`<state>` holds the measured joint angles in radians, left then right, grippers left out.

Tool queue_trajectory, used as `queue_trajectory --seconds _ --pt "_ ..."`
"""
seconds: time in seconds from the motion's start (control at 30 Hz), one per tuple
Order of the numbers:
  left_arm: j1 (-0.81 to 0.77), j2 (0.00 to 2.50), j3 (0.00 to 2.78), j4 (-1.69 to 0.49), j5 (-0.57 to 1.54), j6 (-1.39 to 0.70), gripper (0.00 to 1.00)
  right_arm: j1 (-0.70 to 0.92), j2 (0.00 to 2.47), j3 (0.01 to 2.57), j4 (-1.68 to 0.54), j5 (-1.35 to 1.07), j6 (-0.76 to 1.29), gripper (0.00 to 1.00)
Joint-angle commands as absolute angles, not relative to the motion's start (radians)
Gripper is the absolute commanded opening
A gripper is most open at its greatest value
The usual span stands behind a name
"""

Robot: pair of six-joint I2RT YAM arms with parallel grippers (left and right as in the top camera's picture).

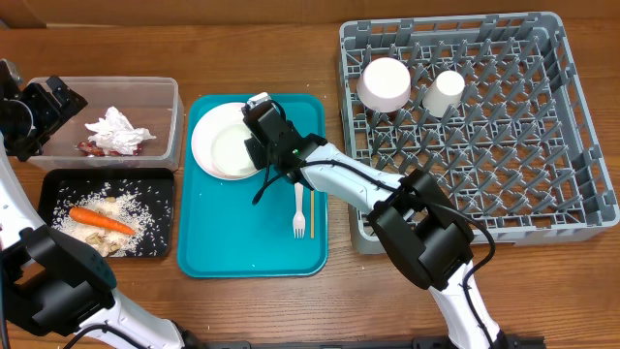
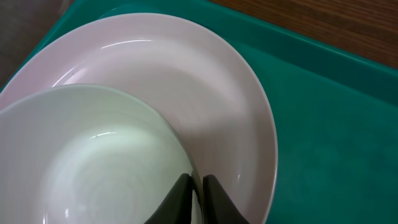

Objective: Sort waste into correct bins and load items into the dishwasher rack

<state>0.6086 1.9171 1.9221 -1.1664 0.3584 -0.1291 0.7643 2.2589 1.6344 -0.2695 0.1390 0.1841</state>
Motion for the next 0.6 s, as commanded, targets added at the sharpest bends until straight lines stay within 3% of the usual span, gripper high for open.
queue_trajectory --seconds 0.0,0.5,0.57 --pt "0.600 1.924 1.920 -1.167 0.355 -0.138 1.00 0.757 2.181 1.658 -0.267 0.150 0.182 0.09" --pt "0.603 1.924 1.920 -1.166 0.354 -0.138 1.00 0.757 2.086 1.658 -0.440 0.160 0.182 0.07" --pt "0.603 1.924 1.920 -1.166 0.354 -0.138 1.00 0.757 2.085 1.658 -0.476 0.136 0.181 0.11"
